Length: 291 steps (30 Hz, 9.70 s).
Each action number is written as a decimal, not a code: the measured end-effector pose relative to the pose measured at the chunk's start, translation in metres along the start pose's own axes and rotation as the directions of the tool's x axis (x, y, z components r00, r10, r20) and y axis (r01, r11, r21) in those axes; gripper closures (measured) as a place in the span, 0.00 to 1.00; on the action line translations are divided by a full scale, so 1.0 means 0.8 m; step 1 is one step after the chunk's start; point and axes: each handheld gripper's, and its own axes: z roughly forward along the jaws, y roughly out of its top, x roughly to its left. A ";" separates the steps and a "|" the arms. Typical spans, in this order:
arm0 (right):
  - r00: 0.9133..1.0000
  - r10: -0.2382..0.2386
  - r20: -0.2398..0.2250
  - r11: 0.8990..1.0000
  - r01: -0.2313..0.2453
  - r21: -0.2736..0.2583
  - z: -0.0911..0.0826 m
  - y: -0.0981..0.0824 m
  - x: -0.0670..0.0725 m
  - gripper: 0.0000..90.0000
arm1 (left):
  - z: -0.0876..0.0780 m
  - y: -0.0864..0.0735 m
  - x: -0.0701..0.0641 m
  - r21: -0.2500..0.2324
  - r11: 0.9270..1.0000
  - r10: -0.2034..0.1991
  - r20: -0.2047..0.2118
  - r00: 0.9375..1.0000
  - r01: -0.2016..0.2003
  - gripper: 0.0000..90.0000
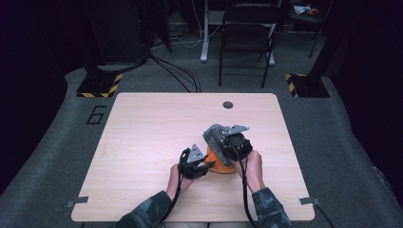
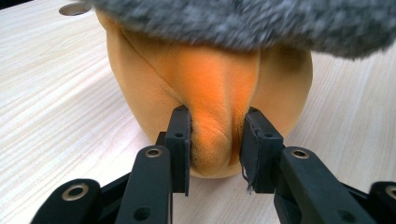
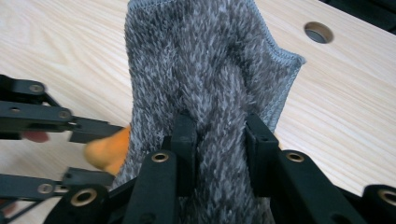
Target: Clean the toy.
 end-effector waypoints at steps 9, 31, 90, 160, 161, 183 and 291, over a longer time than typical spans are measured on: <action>0.999 0.052 -0.008 0.999 -0.052 0.008 -0.001 -0.011 -0.027 0.77 | 0.000 0.000 0.001 0.007 1.000 0.007 0.001 1.000 -0.007 0.73; 0.985 0.175 0.003 0.982 -0.174 0.079 0.014 -0.043 -0.073 0.77 | -0.001 -0.003 0.003 0.008 1.000 0.000 0.016 1.000 0.000 0.72; 1.000 -0.004 -0.009 0.999 0.004 0.033 0.000 -0.013 -0.027 0.76 | -0.001 -0.005 -0.003 0.010 0.999 0.044 0.030 0.999 -0.044 0.71; 0.996 0.090 0.029 0.995 -0.091 0.034 -0.007 -0.029 -0.064 0.78 | 0.000 0.001 -0.006 -0.017 0.996 0.091 -0.074 0.993 -0.092 0.86; 0.996 0.089 0.028 0.996 -0.090 0.022 -0.011 -0.026 -0.064 0.79 | -0.001 0.002 -0.006 -0.015 0.997 0.068 -0.075 0.995 -0.070 0.86; 0.994 0.057 -0.091 0.998 -0.056 0.010 -0.001 -0.018 -0.027 0.80 | -0.003 0.004 -0.003 -0.016 1.000 0.006 -0.030 1.000 -0.007 0.86; 0.993 0.118 -0.022 0.992 -0.116 0.053 -0.011 -0.026 -0.059 0.81 | -0.001 0.002 0.005 -0.030 0.999 0.028 0.012 1.000 -0.028 0.82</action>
